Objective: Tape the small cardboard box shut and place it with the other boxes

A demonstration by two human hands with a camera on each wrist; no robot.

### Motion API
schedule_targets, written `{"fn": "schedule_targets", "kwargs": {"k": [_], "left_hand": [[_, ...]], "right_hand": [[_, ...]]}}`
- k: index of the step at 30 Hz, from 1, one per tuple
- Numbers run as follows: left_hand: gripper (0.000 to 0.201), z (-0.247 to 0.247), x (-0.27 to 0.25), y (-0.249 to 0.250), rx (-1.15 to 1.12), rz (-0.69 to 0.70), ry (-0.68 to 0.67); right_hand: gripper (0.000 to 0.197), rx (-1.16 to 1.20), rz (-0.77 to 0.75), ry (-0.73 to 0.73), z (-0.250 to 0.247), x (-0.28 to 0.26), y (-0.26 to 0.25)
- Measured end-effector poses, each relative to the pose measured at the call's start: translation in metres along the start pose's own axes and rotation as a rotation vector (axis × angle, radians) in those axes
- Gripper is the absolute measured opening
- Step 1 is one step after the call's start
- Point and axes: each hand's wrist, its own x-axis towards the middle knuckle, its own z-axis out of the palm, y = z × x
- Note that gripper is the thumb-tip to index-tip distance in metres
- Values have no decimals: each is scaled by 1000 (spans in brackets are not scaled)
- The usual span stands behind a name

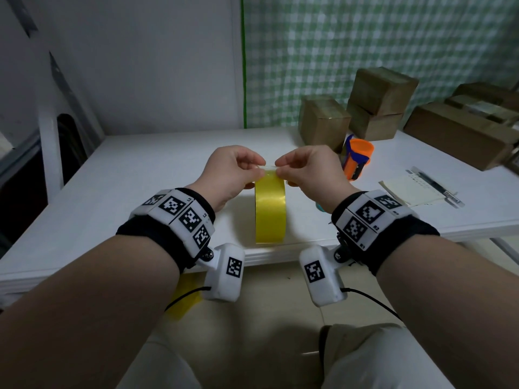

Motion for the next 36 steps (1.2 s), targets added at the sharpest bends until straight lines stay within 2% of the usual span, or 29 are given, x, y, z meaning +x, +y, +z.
{"fn": "schedule_targets", "kwargs": {"k": [10,17,22,30,36], "left_hand": [[13,1,4,-6,8,-24,-3],[16,2,5,-12,43,34,-19],[15,1,5,-13,33,29,-32],[19,4,2,-9,28,10,42],[22,7,6,-8,78,-38,48]], "right_hand": [[6,-74,-36,25,0,0,-1],[3,-145,-68,10,0,-1,-3],[5,-144,-50,-60,3,-2,-5],[18,-80,61,-49,5,1,-4],[20,-105,110,-18,10,6,-2]]}}
